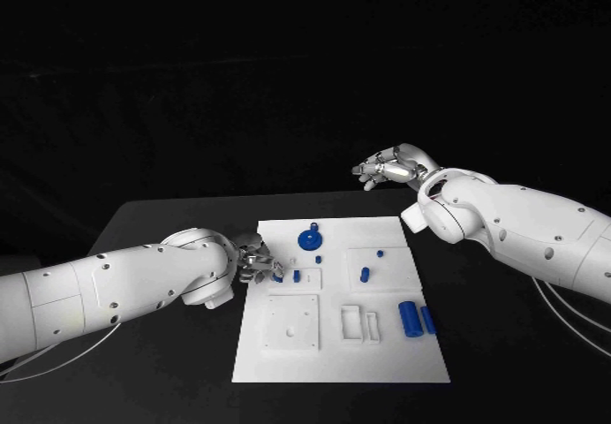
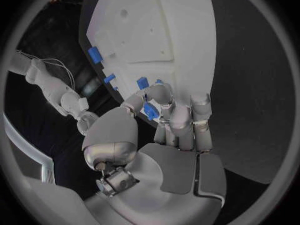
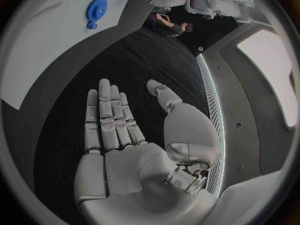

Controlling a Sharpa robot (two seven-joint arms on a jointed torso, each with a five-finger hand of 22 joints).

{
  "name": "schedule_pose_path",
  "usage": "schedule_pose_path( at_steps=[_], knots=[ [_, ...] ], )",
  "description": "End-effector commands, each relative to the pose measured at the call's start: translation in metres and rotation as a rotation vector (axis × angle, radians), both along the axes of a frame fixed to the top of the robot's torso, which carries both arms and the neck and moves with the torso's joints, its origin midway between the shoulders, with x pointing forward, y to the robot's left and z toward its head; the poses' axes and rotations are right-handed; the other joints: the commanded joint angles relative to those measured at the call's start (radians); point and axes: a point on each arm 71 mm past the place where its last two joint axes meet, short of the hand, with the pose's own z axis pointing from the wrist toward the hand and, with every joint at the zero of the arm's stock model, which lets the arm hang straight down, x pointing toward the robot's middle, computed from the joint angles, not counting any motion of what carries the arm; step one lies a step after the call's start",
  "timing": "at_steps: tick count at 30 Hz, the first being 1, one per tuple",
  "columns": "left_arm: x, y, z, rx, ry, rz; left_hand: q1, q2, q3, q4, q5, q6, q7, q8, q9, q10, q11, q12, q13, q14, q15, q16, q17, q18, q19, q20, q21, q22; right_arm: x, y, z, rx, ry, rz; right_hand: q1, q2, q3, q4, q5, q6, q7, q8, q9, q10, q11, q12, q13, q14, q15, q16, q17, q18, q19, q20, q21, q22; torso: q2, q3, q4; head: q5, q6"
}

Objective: Assemble the parts on the task board

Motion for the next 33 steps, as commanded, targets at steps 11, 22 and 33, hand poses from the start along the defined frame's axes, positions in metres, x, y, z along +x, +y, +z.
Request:
schedule_pose_path(
  at_steps=[11, 22, 33],
  knots=[
    [-0.0064, -0.0061, -0.0107, 0.024, 0.067, -0.039, -0.024, 0.002, 0.128, -0.003, -0.060, 0.144, -0.061, 0.020, -0.003, -0.003, -0.009, 0.028, -0.005, 0.001, -0.024, 0.018, 0.006, 0.019, 0.001, -0.089, 0.012, 0.011, -0.0003, 0.0008, -0.0014, 0.003, 0.003, 0.009, -0.009, 0.000, -0.003, 0.005, 0.006, -0.006, 0.002, 0.005, -0.001, 0.004, 0.005, 0.001, -0.002, 0.000, 0.007, -0.005, -0.001, 0.015, -0.001, 0.004, -0.005, 0.001, 0.000, 0.0008, -0.0004, 0.004, -0.002],
    [-0.0068, -0.0062, -0.0124, 0.059, 0.084, -0.059, -0.034, 0.002, 0.135, -0.006, -0.067, 0.143, -0.062, 0.023, -0.003, -0.004, -0.009, 0.032, -0.006, 0.001, -0.025, 0.019, 0.006, 0.020, 0.002, -0.089, 0.014, 0.010, -0.0004, 0.0006, -0.0014, 0.003, 0.003, 0.008, -0.009, 0.000, -0.003, 0.005, 0.006, -0.006, 0.002, 0.005, -0.002, 0.004, 0.005, 0.001, -0.003, 0.000, 0.007, -0.005, -0.001, 0.015, -0.001, 0.004, -0.005, 0.001, 0.000, 0.0003, -0.0008, 0.003, -0.005],
    [-0.0060, -0.0041, -0.0130, 0.111, 0.077, -0.075, -0.033, 0.000, 0.143, -0.009, -0.064, 0.144, -0.062, 0.025, -0.003, -0.004, -0.010, 0.035, -0.007, 0.002, -0.025, 0.021, 0.006, 0.020, 0.002, -0.090, 0.015, 0.010, -0.0009, 0.0004, -0.0012, 0.003, 0.003, 0.009, -0.008, 0.000, -0.003, 0.005, 0.007, -0.006, 0.002, 0.005, -0.002, 0.004, 0.005, 0.001, -0.004, 0.000, 0.007, -0.006, -0.001, 0.015, -0.002, 0.004, -0.005, 0.001, 0.000, -0.0005, -0.0001, 0.004, -0.007]
  ],
)
